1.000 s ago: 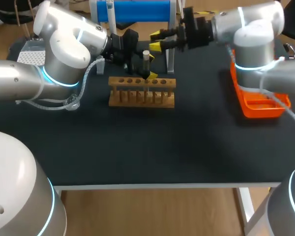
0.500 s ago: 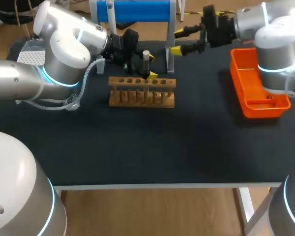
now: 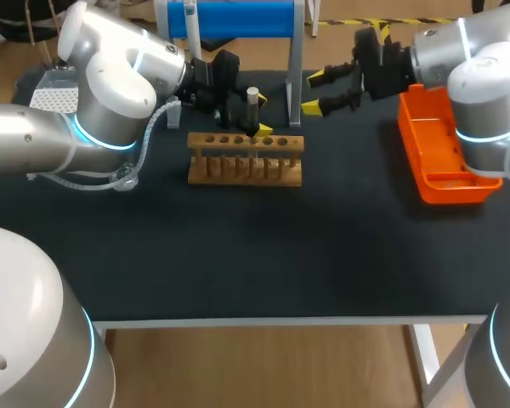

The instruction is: Invert the test tube, pick up the pipette, mount the tip to pipette, aspirate from beaker and dispense into the tube, eject the tip, return the pipette, and cap with the stopper.

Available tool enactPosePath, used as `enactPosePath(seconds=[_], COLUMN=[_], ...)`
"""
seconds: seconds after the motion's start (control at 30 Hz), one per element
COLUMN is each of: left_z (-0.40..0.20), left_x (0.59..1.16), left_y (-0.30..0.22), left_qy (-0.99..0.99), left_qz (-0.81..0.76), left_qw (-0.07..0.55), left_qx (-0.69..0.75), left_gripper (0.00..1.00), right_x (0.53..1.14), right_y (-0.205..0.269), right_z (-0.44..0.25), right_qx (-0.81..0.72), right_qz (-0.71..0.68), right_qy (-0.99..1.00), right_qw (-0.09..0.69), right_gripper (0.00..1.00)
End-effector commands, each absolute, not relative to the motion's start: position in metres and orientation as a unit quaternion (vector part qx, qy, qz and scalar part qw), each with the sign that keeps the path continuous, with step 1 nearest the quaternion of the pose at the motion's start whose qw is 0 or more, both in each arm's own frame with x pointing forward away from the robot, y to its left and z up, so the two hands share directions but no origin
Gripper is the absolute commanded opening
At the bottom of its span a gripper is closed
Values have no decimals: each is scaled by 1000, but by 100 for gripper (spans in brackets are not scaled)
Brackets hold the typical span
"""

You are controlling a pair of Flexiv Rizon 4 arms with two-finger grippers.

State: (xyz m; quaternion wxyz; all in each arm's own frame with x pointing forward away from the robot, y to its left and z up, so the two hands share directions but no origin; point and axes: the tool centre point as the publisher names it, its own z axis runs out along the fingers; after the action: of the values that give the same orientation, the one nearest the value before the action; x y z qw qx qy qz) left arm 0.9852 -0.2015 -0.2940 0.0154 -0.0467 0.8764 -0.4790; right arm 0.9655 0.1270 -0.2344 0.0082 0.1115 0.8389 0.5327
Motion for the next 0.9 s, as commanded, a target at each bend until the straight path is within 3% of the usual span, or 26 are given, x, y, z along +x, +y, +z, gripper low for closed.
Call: enactPosePath(seconds=[0.03, 0.43, 0.9], left_z=[-293, -289, -274], left_x=[986, 981, 967], left_y=[-202, -186, -134], left_qy=[877, 877, 878], left_qz=[-477, -477, -467], left_qw=[14, 23, 64], left_qx=[-46, -53, -86], left_gripper=[100, 100, 100], right_x=[965, 965, 965], right_y=[127, 127, 127], right_z=[-233, -233, -233], right_qx=[112, 112, 112], right_qz=[530, 530, 530], right_qy=[840, 840, 840], right_qw=[8, 8, 8], right_gripper=[100, 100, 100])
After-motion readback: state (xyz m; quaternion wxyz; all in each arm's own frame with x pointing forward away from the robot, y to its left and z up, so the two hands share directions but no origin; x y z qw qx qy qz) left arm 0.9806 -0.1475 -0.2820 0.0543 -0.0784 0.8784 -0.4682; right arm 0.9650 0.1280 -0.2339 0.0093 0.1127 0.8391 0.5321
